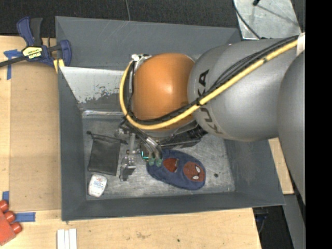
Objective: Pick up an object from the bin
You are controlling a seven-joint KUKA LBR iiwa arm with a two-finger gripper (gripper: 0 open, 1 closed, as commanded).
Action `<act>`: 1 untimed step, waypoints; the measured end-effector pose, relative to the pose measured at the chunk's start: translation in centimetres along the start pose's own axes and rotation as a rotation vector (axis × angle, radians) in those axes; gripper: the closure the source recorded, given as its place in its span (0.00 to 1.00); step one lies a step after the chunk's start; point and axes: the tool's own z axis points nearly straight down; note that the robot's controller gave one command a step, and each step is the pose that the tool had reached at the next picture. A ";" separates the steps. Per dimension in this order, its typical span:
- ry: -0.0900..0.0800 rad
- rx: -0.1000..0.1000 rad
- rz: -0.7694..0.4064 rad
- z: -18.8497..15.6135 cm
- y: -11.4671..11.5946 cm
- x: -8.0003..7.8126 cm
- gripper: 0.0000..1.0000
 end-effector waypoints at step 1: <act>-0.013 -0.004 0.052 10.6 4.2 -2.0 0.00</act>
Offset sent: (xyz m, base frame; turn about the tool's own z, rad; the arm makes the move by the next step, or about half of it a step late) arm 0.0169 0.0443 -0.1217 0.0528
